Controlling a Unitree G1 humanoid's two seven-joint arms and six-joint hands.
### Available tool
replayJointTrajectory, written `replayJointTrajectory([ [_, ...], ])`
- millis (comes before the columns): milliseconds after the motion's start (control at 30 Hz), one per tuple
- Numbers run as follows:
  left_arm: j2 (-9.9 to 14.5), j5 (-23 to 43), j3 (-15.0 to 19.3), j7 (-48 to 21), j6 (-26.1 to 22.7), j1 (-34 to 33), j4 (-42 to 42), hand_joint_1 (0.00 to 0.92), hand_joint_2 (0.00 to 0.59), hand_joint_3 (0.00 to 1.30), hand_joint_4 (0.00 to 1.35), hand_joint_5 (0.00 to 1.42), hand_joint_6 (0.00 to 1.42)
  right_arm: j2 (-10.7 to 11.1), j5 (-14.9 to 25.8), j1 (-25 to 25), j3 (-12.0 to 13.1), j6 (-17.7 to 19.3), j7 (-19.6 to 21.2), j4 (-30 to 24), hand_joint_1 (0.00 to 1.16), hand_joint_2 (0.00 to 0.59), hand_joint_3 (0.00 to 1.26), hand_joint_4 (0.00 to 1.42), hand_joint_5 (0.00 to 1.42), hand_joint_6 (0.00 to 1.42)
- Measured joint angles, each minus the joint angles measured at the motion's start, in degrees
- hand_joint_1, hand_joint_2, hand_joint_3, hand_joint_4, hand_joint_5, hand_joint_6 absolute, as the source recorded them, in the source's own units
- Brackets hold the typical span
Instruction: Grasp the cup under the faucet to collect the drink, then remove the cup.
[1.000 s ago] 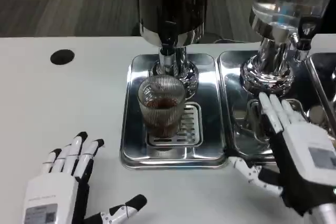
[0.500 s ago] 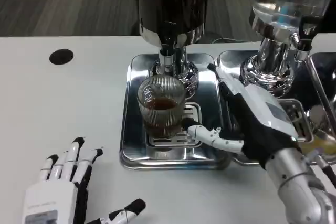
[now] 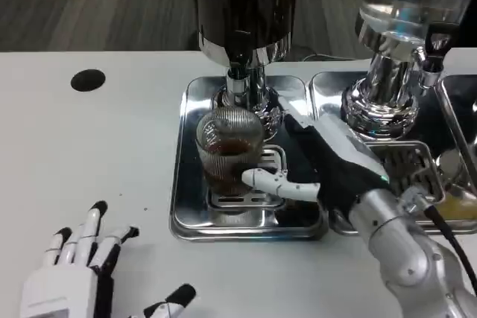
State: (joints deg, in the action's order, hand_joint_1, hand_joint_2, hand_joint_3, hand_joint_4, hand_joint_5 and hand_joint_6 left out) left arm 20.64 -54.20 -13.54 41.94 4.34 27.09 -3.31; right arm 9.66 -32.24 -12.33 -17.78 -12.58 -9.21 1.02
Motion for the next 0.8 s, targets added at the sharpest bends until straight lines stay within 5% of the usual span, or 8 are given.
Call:
replayJointTrajectory([
  [333,0.58,1.14,1.34,0.81,1.43,0.85,-0.20,0.000,0.154,0.37,0.00,0.19,0.14,-2.44,0.67,-2.63,-0.91,0.16,2.29,4.94,0.44,0.136,0.00,0.00,0.00,0.00],
  [800,0.62,2.40,1.79,1.77,2.42,0.61,-2.24,0.000,0.175,0.37,0.01,0.19,0.15,-2.99,4.29,-3.87,-0.03,3.71,5.93,11.07,0.52,0.148,0.00,0.00,0.00,0.00],
])
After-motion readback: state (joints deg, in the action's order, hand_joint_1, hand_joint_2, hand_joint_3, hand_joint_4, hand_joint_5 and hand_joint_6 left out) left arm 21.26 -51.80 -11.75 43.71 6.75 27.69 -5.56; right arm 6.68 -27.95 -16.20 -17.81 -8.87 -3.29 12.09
